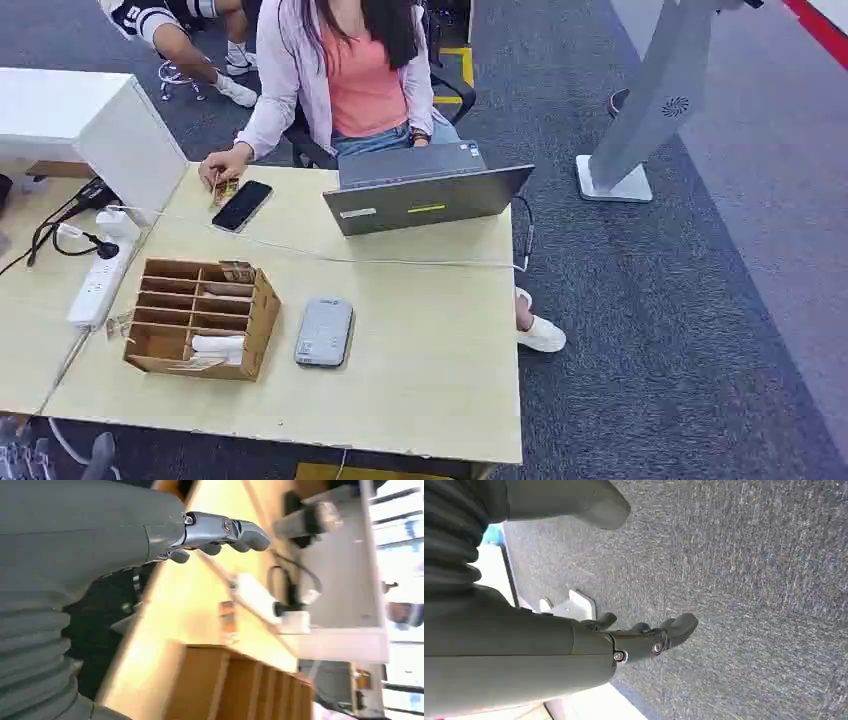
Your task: Pass the card to the sensor for recognition and then transmit it.
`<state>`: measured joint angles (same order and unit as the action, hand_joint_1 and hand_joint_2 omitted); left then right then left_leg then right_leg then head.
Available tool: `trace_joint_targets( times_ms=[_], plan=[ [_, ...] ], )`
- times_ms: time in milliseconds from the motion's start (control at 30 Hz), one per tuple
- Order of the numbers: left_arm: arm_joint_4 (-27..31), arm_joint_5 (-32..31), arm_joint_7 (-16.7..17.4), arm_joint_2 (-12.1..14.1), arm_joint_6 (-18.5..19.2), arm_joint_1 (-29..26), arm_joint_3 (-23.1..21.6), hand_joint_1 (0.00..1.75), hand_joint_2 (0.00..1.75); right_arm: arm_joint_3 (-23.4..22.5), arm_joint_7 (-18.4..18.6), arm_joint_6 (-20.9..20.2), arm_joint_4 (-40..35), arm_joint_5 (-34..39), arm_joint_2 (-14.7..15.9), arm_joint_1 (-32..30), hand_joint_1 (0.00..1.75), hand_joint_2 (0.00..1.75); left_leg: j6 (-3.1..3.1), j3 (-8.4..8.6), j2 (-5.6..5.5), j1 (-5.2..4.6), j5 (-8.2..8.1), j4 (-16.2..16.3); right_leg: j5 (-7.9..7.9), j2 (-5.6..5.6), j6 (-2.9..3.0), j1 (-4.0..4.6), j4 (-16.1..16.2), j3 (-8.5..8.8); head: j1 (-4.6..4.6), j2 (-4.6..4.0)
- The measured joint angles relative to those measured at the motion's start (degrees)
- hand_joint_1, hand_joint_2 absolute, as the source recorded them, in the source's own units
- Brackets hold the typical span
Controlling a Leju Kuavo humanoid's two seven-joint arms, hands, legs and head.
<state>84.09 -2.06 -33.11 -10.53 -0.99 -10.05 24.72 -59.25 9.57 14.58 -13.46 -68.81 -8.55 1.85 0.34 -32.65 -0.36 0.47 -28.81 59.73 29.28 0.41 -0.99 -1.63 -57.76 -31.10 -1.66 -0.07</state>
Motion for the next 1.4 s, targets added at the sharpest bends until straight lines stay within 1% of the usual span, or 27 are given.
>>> trace_joint_targets(
  times_ms=[100,167,267,300,567,800,833,1000,1400],
  plan=[
    [1.9,-3.5,0.4,1.3,-2.7,2.6,-2.3,0.0,1.75,0.0,0.2,-0.2,0.1,-1.6,0.0,0.2,0.0,1.75,-0.01,0.0,0.0,0.0,0.04,0.0,-0.01,0.0,0.0,0.0,0.0,0.01,0.0,0.0],
    [2.1,-6.4,1.5,2.3,-4.0,4.8,-3.7,0.0,1.75,0.0,0.3,-0.4,0.2,-2.6,0.0,0.4,0.0,1.75,-0.03,0.01,0.0,0.0,0.06,0.0,-0.05,0.01,0.01,0.0,0.0,0.04,0.02,0.0],
    [2.0,-10.0,2.8,3.2,-4.9,7.4,-5.4,0.0,1.75,0.0,0.3,-0.8,0.3,-3.5,0.0,0.5,0.0,1.75,-0.02,0.05,0.12,0.0,0.07,0.0,-0.1,0.11,0.04,0.0,0.0,0.07,0.0,0.0],
    [1.7,-11.6,3.6,3.4,-5.2,8.6,-6.1,0.0,1.75,0.0,0.3,-1.0,0.3,-3.8,0.0,0.5,0.0,1.75,0.01,0.45,0.09,0.0,0.11,0.0,-0.13,0.09,0.06,0.0,0.0,0.04,-0.02,0.0],
    [-2.5,-22.6,8.4,6.2,-6.6,18.6,-11.9,0.0,1.75,0.0,0.1,-1.4,0.6,-6.4,0.0,0.9,0.0,1.75,-0.02,0.27,0.1,0.0,0.31,0.0,-0.37,0.11,-0.01,0.0,0.0,-0.07,-0.07,0.0],
    [-7.8,-31.9,12.7,8.4,-7.3,27.0,-16.6,0.0,1.75,0.0,-0.2,-2.1,0.7,-8.5,0.0,1.1,0.0,1.75,-0.02,0.26,0.12,0.0,0.43,0.0,-0.53,0.14,-0.01,0.0,0.0,-0.12,-0.09,0.0],
    [-8.7,-33.2,13.2,8.6,-7.4,28.0,-17.2,0.0,1.75,0.0,-0.3,-2.2,0.7,-8.6,0.0,1.2,0.0,0.0,-0.01,0.25,0.11,0.0,0.44,0.0,-0.54,0.14,-0.01,0.0,0.0,-0.13,-0.09,0.0],
    [-14.2,-39.5,16.2,9.9,-7.6,34.0,-20.6,0.0,1.75,0.1,-0.5,-2.3,0.8,-10.1,0.0,1.3,0.0,0.0,-0.01,0.21,0.12,0.0,0.51,0.0,-0.59,0.14,0.0,0.0,0.0,-0.15,-0.07,0.0],
    [-26.9,-54.2,23.2,12.8,-10.1,47.7,-27.3,0.0,1.75,0.4,-0.9,-3.5,1.1,-13.5,0.0,1.6,0.0,0.0,-0.02,0.16,0.12,0.0,0.57,0.0,-0.63,0.15,-0.02,0.0,0.0,-0.14,-0.09,0.0]
  ],
)
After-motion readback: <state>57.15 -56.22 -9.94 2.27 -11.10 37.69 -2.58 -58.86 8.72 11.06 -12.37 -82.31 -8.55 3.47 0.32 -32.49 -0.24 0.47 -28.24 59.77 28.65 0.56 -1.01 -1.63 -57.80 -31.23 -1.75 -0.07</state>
